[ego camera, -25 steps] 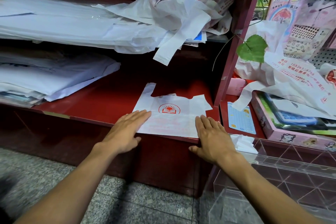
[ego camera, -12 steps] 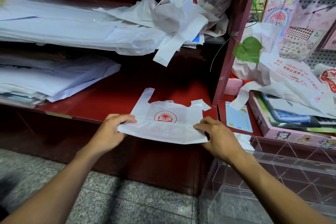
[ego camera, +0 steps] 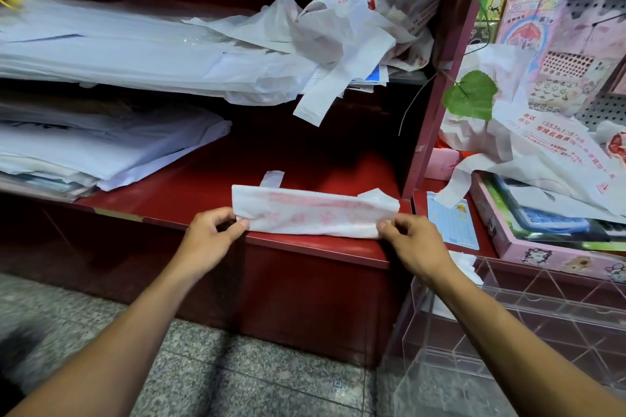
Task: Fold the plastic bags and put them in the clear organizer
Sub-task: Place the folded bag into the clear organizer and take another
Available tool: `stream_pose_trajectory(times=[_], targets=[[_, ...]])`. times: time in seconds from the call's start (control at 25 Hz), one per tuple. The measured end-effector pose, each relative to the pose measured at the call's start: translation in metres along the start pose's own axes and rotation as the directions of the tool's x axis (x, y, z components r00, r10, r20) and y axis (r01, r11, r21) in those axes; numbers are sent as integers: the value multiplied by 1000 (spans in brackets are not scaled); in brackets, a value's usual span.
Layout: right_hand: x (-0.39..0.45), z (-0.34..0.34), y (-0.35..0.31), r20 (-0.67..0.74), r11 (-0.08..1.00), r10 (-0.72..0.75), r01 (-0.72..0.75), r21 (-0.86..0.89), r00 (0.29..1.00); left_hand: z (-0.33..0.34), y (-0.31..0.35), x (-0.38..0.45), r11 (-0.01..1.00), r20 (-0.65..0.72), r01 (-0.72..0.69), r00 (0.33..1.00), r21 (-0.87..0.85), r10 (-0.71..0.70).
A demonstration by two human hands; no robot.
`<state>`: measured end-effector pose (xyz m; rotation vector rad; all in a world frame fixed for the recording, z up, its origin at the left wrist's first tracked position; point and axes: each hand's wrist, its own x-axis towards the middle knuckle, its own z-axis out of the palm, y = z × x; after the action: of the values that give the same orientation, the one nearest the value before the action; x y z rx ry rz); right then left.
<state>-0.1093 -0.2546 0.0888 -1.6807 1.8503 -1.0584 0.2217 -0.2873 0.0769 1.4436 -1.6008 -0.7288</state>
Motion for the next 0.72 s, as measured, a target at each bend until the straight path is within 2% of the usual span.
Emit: stream_pose_trajectory(times=[0.2, 0.36, 0.48, 0.56, 0.64, 0.68, 0.72], targets=[[8, 8, -8, -97, 990, 139, -140, -6, 986, 8, 2, 8, 991, -78, 93, 993, 92, -86], [11, 12, -7, -109, 981, 159, -169, -91, 981, 14, 6, 12, 981, -178, 113, 980, 158, -84], [11, 12, -7, -104, 971, 181, -195, -138, 978, 15, 7, 13, 974, -180, 113, 981, 195, -78], [10, 13, -9, -111, 964, 173, -192, -185, 979, 17, 7, 12, 948, -168, 96, 985, 304, -46], [6, 14, -17, -194, 951, 57, -113, -289, 979, 19, 8, 11, 877, -146, 16, 987, 481, 62], [5, 15, -21, -224, 923, -73, -20, -385, 972, 21, 11, 11, 828, -96, -68, 985, 556, 145], [3, 18, -24, -191, 875, -205, 93, -475, 960, 24, 15, 12, 785, -3, -161, 979, 598, 203]])
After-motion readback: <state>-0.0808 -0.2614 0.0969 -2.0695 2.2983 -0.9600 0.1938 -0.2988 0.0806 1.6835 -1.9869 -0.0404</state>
